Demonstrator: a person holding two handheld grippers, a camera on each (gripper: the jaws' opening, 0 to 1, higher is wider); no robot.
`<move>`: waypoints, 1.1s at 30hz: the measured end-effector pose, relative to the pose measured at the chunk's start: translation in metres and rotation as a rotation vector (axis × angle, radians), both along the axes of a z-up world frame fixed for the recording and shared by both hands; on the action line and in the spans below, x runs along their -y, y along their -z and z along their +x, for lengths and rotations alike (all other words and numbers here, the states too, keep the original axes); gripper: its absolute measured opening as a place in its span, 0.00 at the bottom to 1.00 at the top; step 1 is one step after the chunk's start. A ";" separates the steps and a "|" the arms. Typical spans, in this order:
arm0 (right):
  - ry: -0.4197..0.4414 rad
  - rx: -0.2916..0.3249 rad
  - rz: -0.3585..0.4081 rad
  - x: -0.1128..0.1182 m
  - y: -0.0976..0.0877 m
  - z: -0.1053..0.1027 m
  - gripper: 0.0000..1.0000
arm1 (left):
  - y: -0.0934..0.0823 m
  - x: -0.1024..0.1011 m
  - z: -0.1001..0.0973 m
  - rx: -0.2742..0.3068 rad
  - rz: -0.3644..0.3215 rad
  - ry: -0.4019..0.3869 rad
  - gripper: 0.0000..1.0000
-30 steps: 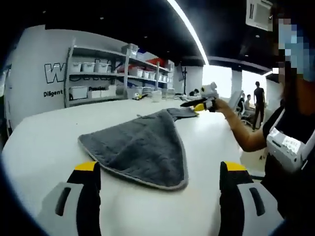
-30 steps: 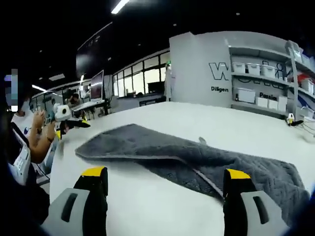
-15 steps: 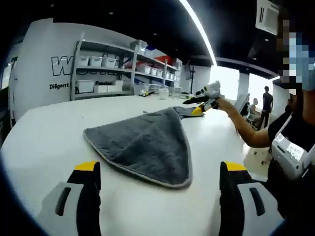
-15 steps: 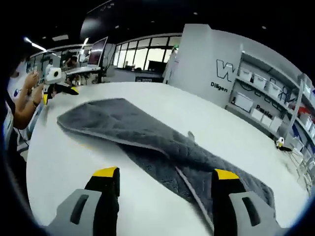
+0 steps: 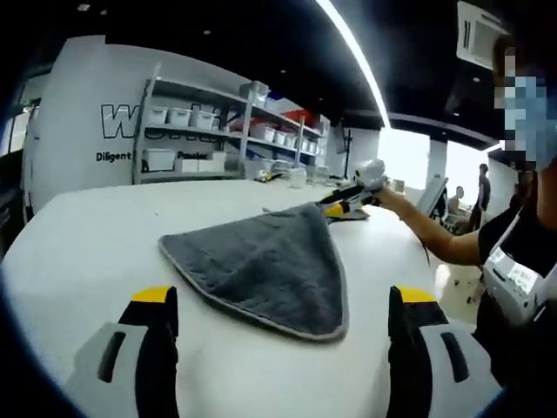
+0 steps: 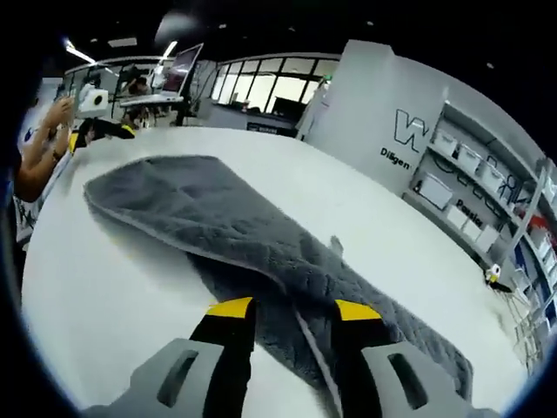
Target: Open the folded towel by lifting each exposed corner and separating the folded layers until the towel lies flat within the target outline without major curled edges
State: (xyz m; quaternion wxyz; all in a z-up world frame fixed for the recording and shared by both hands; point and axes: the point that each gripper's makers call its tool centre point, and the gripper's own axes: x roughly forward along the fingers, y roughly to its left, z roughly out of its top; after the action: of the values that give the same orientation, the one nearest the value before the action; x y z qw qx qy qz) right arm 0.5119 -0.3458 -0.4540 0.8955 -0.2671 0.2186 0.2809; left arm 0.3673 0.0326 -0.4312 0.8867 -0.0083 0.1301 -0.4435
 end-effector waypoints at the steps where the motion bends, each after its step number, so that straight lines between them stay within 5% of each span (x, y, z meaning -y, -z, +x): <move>1: 0.009 0.005 -0.052 0.003 0.004 0.007 0.32 | 0.000 0.000 0.000 0.001 -0.001 -0.002 0.99; 5: 0.041 0.021 -0.008 -0.003 0.013 0.024 0.30 | 0.001 -0.004 0.006 -0.023 -0.030 -0.037 0.99; 10: 0.090 -0.052 0.030 -0.002 0.029 0.029 0.24 | 0.007 -0.009 0.008 -0.030 -0.014 -0.039 0.99; 24: 0.170 -0.118 0.147 0.004 0.032 0.018 0.13 | 0.006 -0.018 0.011 -0.029 -0.011 -0.068 0.99; 33: 0.158 -0.081 0.215 0.007 0.019 0.014 0.02 | 0.008 -0.014 0.009 -0.025 -0.010 -0.057 0.99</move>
State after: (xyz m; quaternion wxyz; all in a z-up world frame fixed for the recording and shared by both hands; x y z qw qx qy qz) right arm 0.5261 -0.3529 -0.4729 0.9288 -0.1397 0.2437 0.2418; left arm 0.3767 0.0462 -0.4390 0.8972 -0.0219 0.1384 -0.4188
